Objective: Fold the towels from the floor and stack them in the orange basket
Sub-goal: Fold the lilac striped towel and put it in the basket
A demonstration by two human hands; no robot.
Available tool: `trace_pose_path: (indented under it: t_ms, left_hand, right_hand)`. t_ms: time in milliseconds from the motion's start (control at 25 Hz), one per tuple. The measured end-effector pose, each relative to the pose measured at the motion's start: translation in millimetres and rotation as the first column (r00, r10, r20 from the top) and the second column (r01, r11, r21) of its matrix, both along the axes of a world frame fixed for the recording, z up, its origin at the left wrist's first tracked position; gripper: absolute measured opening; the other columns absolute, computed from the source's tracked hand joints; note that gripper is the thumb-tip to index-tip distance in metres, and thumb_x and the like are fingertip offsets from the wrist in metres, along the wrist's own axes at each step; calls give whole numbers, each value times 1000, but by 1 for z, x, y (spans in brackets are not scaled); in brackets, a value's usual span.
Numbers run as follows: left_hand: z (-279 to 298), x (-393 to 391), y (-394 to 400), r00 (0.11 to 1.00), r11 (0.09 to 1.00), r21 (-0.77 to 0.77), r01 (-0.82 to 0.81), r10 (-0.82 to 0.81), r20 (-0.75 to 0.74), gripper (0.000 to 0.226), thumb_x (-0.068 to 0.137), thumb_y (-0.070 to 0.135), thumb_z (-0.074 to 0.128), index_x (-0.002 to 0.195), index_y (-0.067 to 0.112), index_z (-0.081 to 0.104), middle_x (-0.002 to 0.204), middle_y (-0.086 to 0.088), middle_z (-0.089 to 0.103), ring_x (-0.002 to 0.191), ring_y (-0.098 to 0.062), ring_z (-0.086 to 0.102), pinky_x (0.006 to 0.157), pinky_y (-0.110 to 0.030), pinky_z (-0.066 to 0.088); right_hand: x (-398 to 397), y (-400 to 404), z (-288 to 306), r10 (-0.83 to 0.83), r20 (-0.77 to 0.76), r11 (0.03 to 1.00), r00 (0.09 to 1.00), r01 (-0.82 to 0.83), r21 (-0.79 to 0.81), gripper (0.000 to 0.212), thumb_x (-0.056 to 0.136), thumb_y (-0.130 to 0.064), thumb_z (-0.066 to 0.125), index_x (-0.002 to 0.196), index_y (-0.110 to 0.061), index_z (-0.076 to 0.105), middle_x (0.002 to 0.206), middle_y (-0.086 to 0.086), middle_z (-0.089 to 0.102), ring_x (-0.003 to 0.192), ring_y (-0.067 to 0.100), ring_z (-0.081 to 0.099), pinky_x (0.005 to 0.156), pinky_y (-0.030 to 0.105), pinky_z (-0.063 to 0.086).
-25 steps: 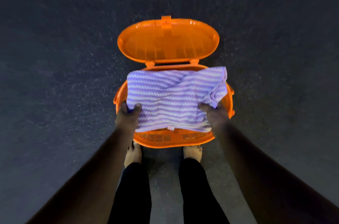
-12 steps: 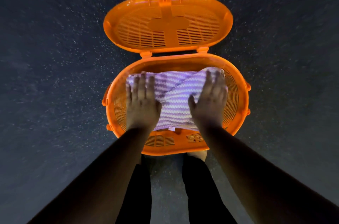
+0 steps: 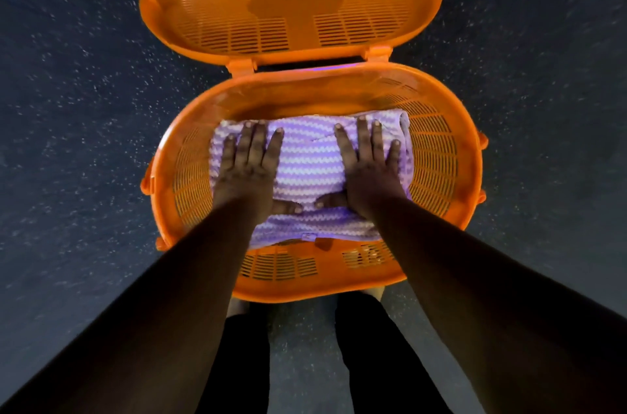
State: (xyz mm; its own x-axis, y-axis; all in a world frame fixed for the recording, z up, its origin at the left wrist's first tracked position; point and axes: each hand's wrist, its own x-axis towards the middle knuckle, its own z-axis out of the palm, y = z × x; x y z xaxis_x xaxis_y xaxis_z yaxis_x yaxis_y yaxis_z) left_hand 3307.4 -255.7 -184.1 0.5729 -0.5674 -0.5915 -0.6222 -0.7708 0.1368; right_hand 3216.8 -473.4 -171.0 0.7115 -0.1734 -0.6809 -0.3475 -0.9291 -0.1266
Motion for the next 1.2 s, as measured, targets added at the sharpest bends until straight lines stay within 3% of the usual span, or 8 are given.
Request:
trace_pose_path:
  t_ms: [240,400,520,600,680,760,960,1200]
  left_hand:
    - [107,-5,13,978,990,-15,-137,133,-160,113,87,76,51,162,17,-11,171,-10,-14,158,-27,-12,127,-48,-3]
    - [250,-8,12,920,973,94,-213,232,-317,122,71,90,36,164,20,0,173,-6,-5,160,-24,0,127,-44,7]
    - [381,-10,11,899,954,86,-286,298,-320,115,82,71,66,164,20,5,173,-6,7,158,-25,14,123,-42,23]
    - [444,-13,11,891,940,47,-338,335,-306,113,81,63,75,164,20,12,171,-7,15,156,-28,22,120,-42,31]
    - [562,-27,13,931,963,-28,-267,250,-267,111,79,62,77,163,19,18,169,-8,21,154,-28,26,120,-41,32]
    - [566,-25,10,928,964,-41,-263,241,-285,112,76,66,76,162,17,23,168,-9,25,153,-30,29,120,-40,32]
    - [692,-72,0,972,976,-161,144,-170,-164,108,78,73,67,162,20,22,168,-6,25,153,-26,28,121,-39,31]
    - [764,-183,-50,786,772,-177,610,-618,16,105,85,75,58,164,22,13,172,-5,13,157,-26,17,126,-42,21]
  right_hand:
    - [-7,-3,98,-74,-61,994,995,79,76,111,85,-73,58,163,-27,-5,171,12,-9,158,36,-5,123,60,5]
    - [-11,1,229,-281,-115,947,953,295,128,104,88,-74,53,164,-25,1,172,11,1,158,33,5,124,55,14]
    - [-20,11,363,-429,-84,883,899,438,172,103,87,-72,57,164,-25,6,171,12,9,156,34,13,122,56,23]
    - [-30,19,430,-521,-43,830,853,517,208,102,87,-70,60,164,-24,10,170,12,12,154,35,17,120,55,27]
    - [-63,36,552,-606,52,779,794,579,241,103,85,-70,63,163,-23,14,169,14,15,153,38,20,119,55,29]
    - [-65,41,561,-622,38,761,782,593,262,104,83,-72,64,162,-22,18,168,15,18,153,38,21,119,56,30]
    - [-161,78,695,-729,178,684,661,708,176,108,80,-75,64,162,-25,16,170,11,13,156,33,15,122,55,26]
    - [-312,92,754,-828,275,528,489,845,88,108,82,-77,60,164,-26,9,172,6,7,158,30,9,123,54,20]
